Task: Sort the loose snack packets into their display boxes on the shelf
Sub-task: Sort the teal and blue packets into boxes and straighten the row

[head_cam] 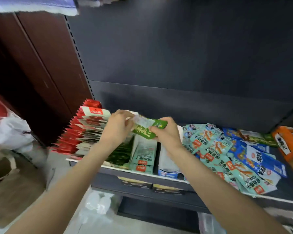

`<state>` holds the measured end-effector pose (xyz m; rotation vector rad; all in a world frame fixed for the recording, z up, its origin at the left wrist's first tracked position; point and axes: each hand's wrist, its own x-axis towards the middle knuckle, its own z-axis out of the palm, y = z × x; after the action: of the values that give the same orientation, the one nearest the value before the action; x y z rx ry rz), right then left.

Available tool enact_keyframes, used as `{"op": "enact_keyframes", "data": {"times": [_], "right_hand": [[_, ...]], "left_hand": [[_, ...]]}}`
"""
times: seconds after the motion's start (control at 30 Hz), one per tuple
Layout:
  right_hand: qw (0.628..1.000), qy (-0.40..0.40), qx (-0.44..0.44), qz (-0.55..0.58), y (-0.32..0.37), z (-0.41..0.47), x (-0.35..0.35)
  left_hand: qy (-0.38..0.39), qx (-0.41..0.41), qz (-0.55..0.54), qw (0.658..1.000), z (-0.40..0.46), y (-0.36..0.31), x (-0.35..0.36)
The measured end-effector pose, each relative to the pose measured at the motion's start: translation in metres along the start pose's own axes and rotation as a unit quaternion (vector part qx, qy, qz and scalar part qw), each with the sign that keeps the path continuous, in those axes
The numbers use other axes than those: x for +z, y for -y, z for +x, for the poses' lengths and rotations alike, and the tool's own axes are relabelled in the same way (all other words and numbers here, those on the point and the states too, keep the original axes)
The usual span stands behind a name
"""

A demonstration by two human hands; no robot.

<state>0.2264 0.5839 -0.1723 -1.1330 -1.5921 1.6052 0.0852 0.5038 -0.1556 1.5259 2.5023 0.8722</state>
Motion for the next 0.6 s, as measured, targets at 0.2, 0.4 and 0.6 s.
{"op": "enact_keyframes", "data": {"times": [0.2, 0.4, 0.6], "right_hand": [[0.996, 0.064, 0.058, 0.034, 0.018, -0.012, 0.058], [0.995, 0.091, 0.031, 0.029, 0.018, -0.013, 0.051], [0.888, 0.018, -0.193, -0.418, -0.005, -0.006, 0.057]], "left_hand": [[0.209, -0.007, -0.099, 0.973, -0.012, 0.036, -0.036], [0.218, 0.095, -0.094, 0.967, -0.016, 0.058, -0.044], [0.062, 0.137, 0.096, 0.984, -0.004, 0.062, -0.035]]}}
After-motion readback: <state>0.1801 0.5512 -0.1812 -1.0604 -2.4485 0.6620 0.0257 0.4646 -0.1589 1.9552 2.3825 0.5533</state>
